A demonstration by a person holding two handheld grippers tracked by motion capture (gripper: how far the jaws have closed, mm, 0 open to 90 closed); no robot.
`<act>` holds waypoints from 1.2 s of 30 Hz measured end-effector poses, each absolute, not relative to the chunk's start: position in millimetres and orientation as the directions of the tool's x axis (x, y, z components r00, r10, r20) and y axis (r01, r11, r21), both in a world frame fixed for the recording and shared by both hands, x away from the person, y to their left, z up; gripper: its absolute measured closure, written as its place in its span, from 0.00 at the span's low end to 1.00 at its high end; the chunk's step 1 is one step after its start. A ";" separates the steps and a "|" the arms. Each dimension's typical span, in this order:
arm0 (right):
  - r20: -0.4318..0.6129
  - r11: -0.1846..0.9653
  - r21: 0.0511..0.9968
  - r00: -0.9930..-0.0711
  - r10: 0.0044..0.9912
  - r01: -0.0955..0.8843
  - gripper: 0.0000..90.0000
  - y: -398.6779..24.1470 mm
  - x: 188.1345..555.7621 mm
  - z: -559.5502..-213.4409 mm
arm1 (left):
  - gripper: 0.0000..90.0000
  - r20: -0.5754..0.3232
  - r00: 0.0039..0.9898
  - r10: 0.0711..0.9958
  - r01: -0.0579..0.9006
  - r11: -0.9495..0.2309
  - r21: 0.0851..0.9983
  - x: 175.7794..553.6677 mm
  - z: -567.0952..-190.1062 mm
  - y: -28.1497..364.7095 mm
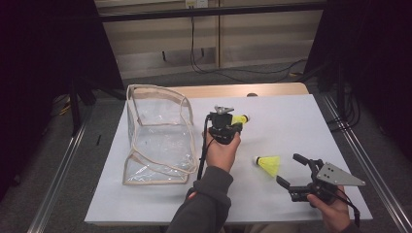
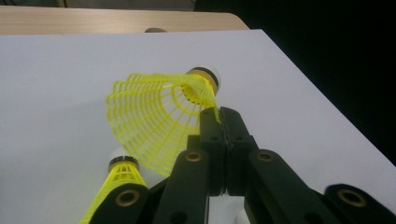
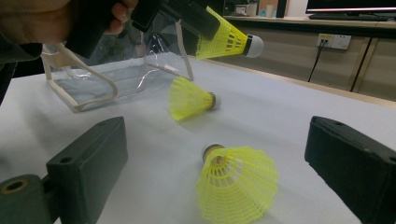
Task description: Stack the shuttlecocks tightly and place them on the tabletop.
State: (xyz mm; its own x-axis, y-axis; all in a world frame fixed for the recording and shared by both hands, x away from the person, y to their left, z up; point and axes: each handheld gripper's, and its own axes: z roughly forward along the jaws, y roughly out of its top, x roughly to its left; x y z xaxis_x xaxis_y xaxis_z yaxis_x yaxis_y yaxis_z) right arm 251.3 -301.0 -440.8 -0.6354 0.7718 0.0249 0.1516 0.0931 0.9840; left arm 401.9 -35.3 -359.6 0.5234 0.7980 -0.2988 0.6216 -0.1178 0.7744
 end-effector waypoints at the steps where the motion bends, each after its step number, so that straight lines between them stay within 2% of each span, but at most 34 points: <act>1: 0.024 0.094 0.984 -0.636 0.771 0.151 0.06 -300.9 251.3 -440.8 | 0.99 -0.302 0.519 0.800 0.623 -0.113 0.774 403.2 -360.0 -35.6; 36: 0.032 0.089 0.984 -0.643 0.765 0.155 0.06 -301.0 251.8 -441.3 | 0.99 -0.269 0.383 0.884 0.679 -0.073 0.730 443.2 -380.7 -27.0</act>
